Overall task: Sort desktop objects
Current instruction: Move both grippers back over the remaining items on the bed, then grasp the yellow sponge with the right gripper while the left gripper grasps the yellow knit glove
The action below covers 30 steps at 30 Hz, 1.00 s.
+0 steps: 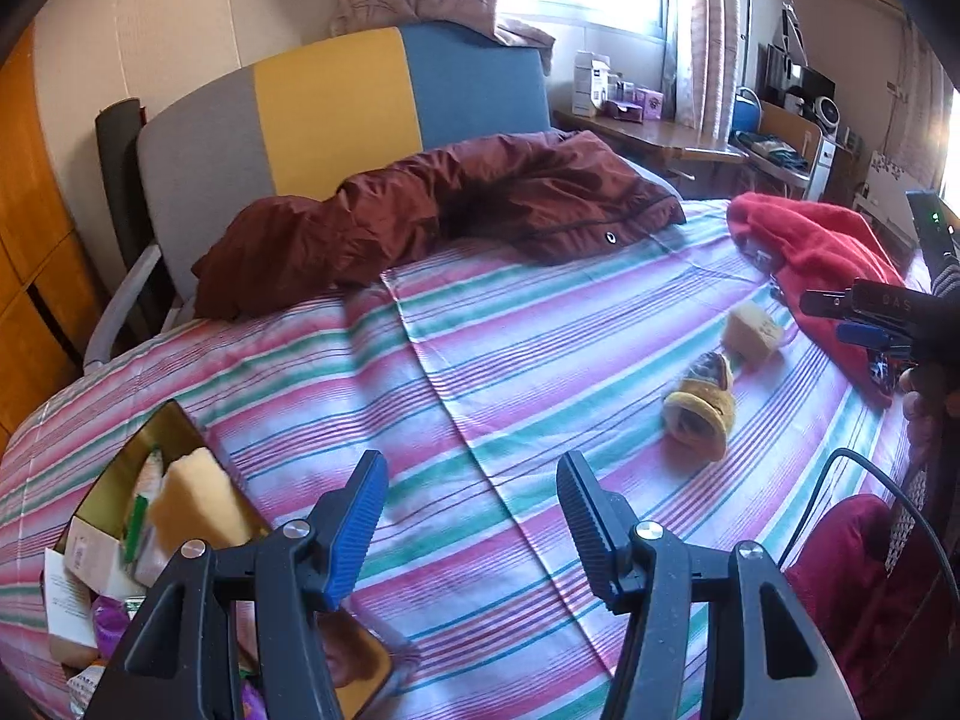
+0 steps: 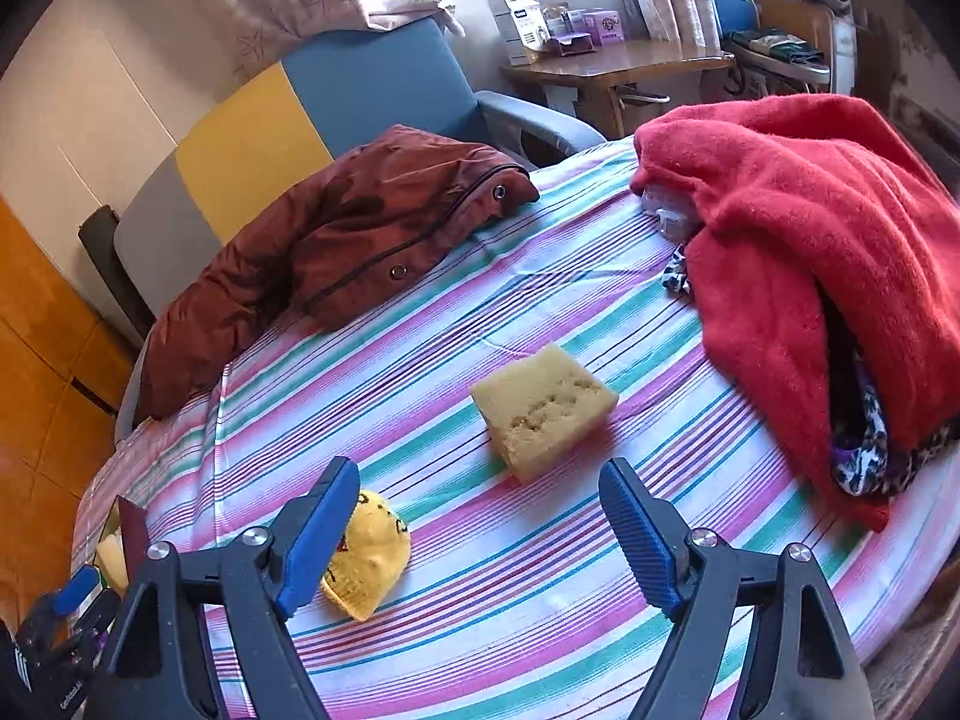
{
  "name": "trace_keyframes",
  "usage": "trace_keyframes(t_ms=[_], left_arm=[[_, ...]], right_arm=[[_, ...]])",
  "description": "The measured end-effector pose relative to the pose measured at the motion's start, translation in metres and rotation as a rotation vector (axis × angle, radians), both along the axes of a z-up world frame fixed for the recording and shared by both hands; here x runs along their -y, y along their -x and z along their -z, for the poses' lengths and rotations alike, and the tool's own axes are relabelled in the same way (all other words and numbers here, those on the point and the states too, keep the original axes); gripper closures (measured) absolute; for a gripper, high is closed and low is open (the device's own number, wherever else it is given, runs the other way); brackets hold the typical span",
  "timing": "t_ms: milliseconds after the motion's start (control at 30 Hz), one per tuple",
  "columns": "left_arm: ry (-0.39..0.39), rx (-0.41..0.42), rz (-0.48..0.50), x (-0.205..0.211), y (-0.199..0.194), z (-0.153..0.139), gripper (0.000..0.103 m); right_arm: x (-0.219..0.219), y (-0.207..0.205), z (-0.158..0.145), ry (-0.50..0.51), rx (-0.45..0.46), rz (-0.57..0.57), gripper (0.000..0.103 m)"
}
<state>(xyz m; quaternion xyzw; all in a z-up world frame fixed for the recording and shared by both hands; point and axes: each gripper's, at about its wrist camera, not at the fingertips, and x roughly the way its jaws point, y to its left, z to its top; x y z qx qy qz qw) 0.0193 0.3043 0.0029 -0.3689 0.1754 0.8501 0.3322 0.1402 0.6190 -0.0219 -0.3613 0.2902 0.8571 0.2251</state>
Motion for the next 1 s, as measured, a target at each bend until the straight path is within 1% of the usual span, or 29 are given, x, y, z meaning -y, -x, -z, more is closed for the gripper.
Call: trace_keyframes(t_ms=[100,233,633,733,833,1000], left_arm=[[0.002,0.019,0.011,-0.006,0.0,0.004,0.044],[0.015,0.023,0.023,-0.014,-0.001,0.01,0.044],[0.05,0.033,0.093,-0.051,-0.006,0.023,0.044],[0.048,0.07,0.105,-0.059,-0.007,0.03,0.044],[0.047,0.098,0.116,-0.065,-0.008,0.037,0.044],[0.027,0.169,0.117,-0.069,-0.003,0.046,0.044]], right_arm=[[0.002,0.001,0.006,0.005,-0.004,-0.016,0.02],[0.0,0.002,0.011,0.015,0.008,-0.019,0.02],[-0.031,0.003,0.0,0.009,0.012,0.036,0.02],[-0.04,0.01,0.002,0.008,0.006,0.06,0.02],[-0.048,0.016,0.012,0.043,-0.021,0.082,0.02],[-0.059,0.017,0.028,0.121,-0.009,0.116,0.02]])
